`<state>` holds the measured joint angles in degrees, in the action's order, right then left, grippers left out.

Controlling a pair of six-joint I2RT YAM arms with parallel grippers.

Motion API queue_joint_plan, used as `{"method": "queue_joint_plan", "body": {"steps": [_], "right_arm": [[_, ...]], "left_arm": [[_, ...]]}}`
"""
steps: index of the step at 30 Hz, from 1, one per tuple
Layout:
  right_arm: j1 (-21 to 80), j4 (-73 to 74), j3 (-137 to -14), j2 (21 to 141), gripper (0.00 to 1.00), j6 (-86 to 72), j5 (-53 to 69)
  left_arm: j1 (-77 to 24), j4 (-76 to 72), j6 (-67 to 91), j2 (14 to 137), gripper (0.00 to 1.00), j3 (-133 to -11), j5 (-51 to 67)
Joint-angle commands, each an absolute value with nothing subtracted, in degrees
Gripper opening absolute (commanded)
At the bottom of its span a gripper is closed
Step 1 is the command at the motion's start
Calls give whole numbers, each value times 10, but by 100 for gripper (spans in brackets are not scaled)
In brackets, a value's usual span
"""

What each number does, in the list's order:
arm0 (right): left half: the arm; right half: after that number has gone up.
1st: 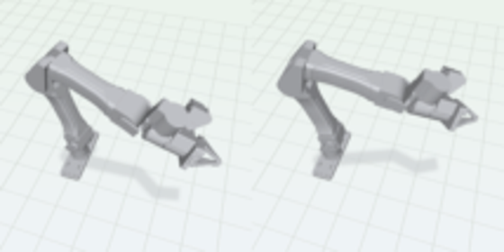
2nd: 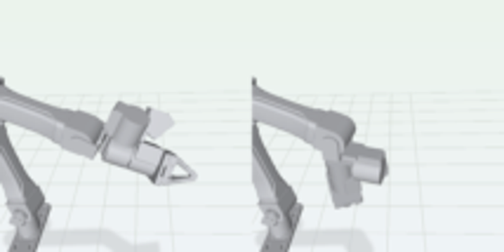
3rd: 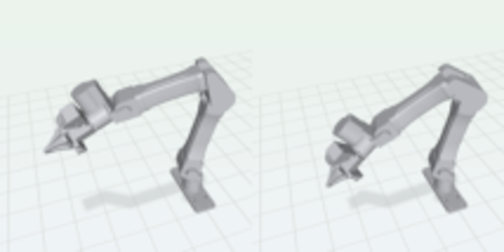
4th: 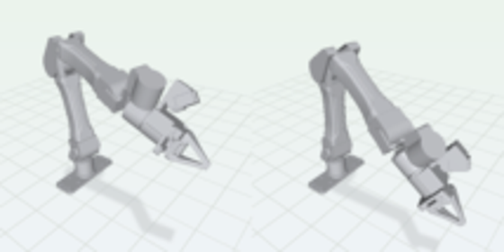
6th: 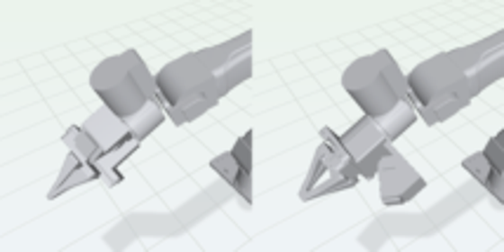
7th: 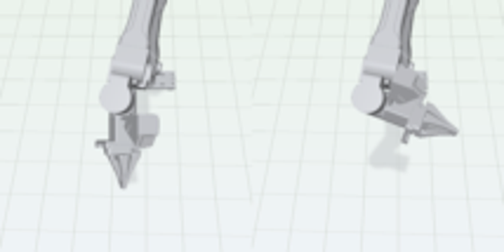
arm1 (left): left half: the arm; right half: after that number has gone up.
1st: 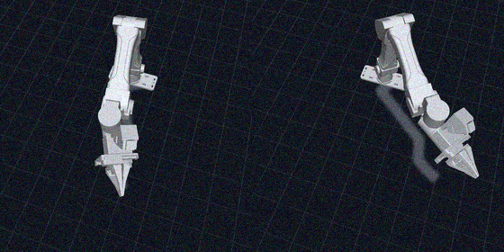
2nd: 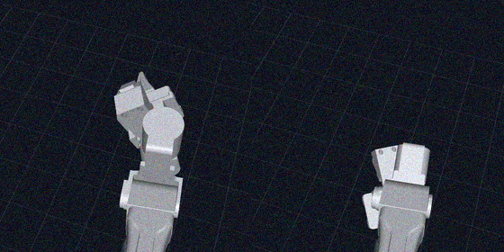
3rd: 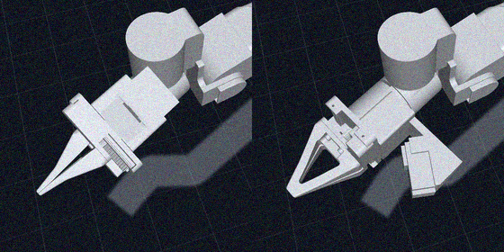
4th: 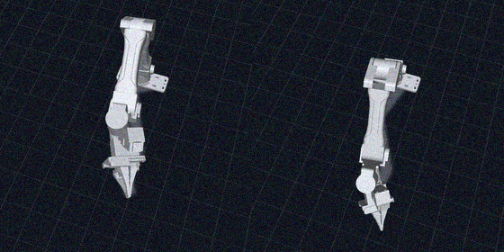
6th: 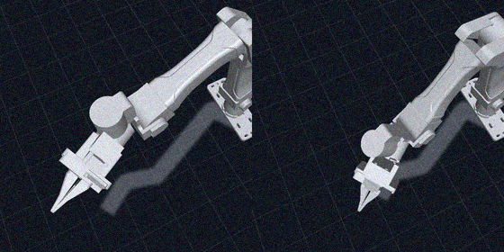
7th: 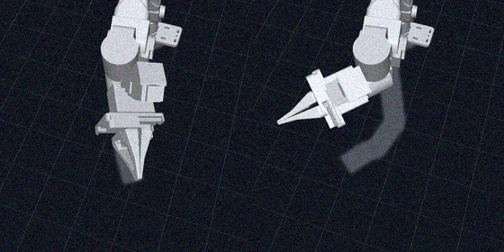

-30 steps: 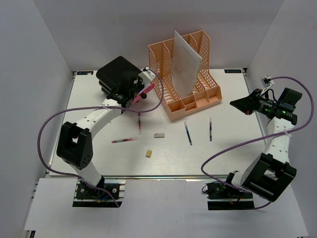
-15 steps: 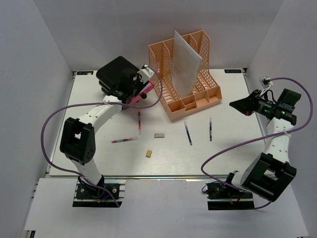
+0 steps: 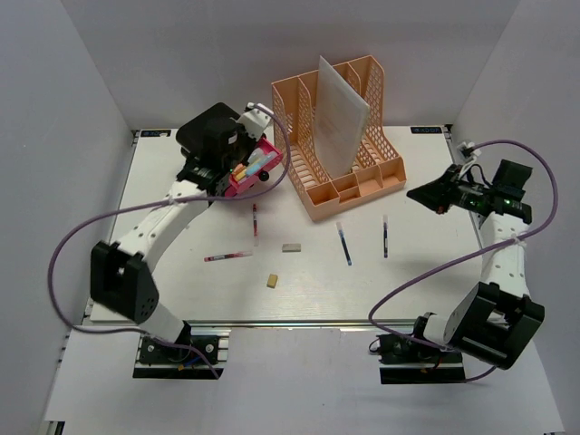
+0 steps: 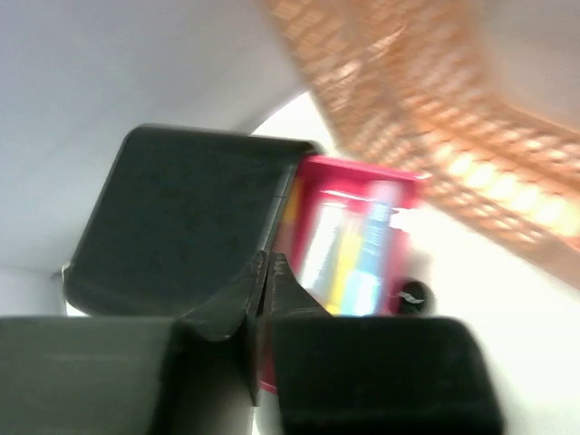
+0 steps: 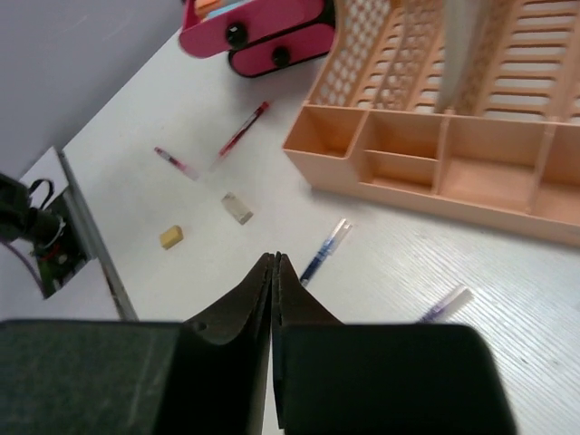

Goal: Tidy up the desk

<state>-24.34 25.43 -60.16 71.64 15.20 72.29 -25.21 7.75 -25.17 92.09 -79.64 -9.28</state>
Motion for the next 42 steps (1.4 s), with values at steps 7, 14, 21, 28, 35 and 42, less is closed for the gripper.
{"method": "queue_joint_plan", "body": {"steps": [7, 14, 21, 28, 35, 42], "right_arm": [[-85, 270, -605, 710, 0, 254, 641], [-53, 256, -601, 730, 0, 235, 620], [-52, 240, -591, 735, 0, 227, 602], [-52, 249, -591, 736, 0, 237, 599], [-52, 258, -592, 735, 0, 244, 600], [-54, 265, -595, 733, 0, 253, 601]], "left_arm": [[-252, 126, 13, 764, 2, -668, 155], [-259, 165, 25, 846, 2, -701, 152], [-271, 164, 14, 917, 1, -733, 56], [-289, 149, 1, 949, 1, -750, -66], [-306, 128, -38, 974, 1, -755, -171], [-306, 120, -61, 1012, 2, -776, -236]]}}
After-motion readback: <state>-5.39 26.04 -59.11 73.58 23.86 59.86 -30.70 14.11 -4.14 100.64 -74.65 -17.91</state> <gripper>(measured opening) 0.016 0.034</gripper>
